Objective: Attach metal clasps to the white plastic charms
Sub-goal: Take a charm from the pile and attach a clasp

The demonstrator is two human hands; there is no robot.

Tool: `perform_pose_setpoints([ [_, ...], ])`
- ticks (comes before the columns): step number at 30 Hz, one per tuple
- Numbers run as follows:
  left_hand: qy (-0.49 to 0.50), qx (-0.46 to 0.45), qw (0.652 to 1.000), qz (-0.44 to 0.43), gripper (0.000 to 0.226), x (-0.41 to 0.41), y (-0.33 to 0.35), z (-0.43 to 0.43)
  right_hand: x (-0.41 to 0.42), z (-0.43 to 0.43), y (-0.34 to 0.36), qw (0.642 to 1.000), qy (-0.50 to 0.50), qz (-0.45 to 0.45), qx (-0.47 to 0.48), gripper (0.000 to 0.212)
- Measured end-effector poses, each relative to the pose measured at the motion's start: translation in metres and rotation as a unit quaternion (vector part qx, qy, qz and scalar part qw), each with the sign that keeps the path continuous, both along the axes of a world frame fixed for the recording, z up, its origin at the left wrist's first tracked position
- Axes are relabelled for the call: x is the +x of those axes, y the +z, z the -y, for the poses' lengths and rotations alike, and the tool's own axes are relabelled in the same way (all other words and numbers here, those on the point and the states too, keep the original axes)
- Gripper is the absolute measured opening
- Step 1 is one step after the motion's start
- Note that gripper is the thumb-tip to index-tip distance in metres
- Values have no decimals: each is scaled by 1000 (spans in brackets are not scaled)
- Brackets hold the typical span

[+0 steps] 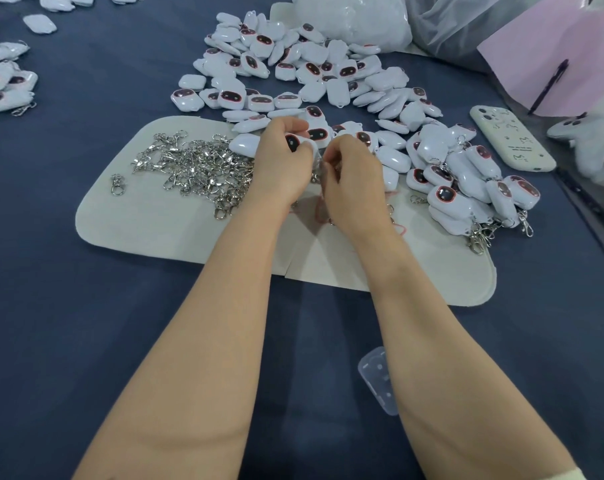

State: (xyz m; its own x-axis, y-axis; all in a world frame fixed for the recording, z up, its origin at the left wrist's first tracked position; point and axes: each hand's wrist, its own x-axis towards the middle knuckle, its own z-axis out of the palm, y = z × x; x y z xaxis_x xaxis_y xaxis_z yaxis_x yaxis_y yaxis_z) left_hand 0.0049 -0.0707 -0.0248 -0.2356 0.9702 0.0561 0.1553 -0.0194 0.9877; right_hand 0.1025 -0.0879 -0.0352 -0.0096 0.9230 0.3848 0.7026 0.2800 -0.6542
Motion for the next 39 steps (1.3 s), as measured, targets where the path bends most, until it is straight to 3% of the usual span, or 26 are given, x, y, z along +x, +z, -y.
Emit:
perform_pose_setpoints([
  [3,-6,-8,1000,-1,34,0,-1,1,-2,-1,-1,1000,-2,17,-16,11],
  [6,-19,4,999,33,29,2,2,1,-4,0,1,996,-12,-83,-14,14],
  [9,-13,-1,986,163,24,5,6,3,-4,-1,4,982,-26,-184,-39,16],
  [12,-4,-14,959,282,25,7,8,4,-4,-3,5,976,-39,-213,-33,13],
  [14,-11,-35,948,315,28,7,9,3,-3,-3,5,973,-37,-225,-19,13],
  [16,-26,-63,958,279,31,4,7,2,-1,-3,5,974,-36,-225,-4,14],
  [19,-88,-88,984,129,20,0,8,5,3,-3,5,980,-58,-187,30,19],
  [21,-98,-103,987,77,27,-3,9,6,5,-4,5,981,-69,-176,46,22],
  [28,-60,-152,958,234,17,-8,18,8,2,-2,5,995,-21,-84,57,23],
  [33,-37,-115,968,219,21,-5,20,8,0,0,6,995,4,-90,32,25],
  [36,-45,-87,964,247,23,-2,20,7,-1,-1,9,985,4,-175,3,25],
  [39,-77,-106,951,281,24,0,19,8,2,-3,12,945,-10,-326,-31,14],
])
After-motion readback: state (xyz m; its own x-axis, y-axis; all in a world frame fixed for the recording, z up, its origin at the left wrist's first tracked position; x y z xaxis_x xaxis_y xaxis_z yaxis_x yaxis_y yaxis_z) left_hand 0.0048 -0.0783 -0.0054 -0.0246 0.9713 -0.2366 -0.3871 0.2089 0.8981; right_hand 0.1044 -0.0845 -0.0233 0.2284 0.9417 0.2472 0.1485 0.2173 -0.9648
